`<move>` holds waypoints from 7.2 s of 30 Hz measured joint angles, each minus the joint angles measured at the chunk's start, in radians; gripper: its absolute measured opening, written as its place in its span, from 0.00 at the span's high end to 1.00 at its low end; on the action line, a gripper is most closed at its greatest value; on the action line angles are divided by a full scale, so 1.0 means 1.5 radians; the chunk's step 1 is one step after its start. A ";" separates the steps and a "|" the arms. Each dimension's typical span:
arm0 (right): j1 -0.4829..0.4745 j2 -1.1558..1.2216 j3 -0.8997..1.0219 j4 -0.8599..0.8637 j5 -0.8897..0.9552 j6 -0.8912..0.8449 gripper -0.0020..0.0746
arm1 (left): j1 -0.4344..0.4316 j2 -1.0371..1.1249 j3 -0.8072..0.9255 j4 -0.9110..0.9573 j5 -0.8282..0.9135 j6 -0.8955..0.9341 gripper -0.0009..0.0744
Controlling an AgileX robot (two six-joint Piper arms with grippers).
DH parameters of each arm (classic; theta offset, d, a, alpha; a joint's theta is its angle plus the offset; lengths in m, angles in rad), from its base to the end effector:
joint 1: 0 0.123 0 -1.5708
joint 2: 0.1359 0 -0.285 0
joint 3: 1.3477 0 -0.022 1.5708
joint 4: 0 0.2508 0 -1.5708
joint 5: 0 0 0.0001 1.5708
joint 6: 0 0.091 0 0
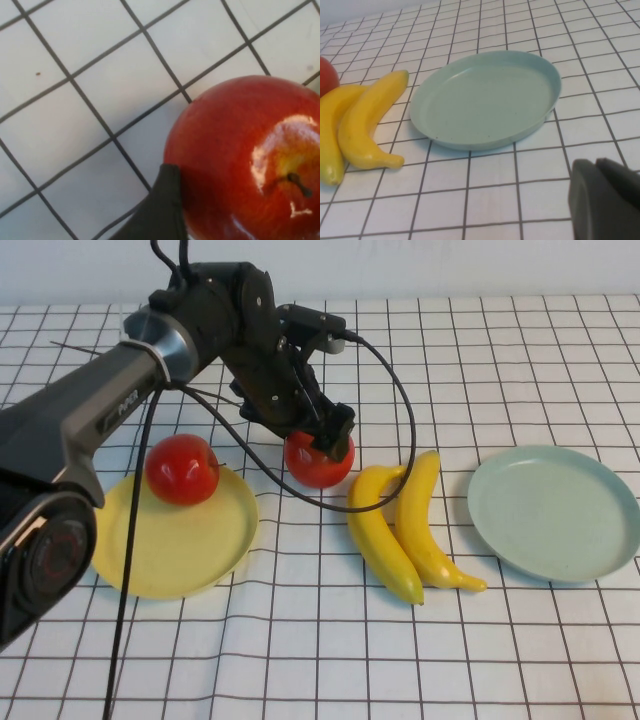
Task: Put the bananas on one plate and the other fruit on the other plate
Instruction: Put one type of fruit in the left plate, then put another type of fruit in the right plate
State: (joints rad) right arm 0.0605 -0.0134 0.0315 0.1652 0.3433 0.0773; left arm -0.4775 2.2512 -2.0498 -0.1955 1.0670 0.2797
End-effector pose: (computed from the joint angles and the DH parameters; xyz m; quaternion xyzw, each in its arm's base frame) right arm 0.0530 0.0083 0.1728 0.0518 0.7940 0.1103 0.5956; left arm 0.4316 -0.2408 0.2288 0.3333 0.9182 -0.1115 0.1825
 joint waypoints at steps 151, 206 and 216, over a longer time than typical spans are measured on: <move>0.000 0.000 0.000 0.001 0.000 0.000 0.99 | 0.236 -1.508 1.383 0.114 -0.456 -0.052 0.99; 0.000 0.307 -0.362 0.288 0.271 -0.106 0.99 | 0.236 -1.508 1.383 0.114 -0.456 -0.051 0.99; 0.039 0.640 -0.569 0.225 0.416 -0.165 0.99 | 0.236 -1.508 1.383 0.114 -0.456 -0.051 0.99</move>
State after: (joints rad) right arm 0.1189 0.9465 -0.8225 0.5031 0.9676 -0.1707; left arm -0.1232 -0.0109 0.0240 -0.0244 0.3823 0.2033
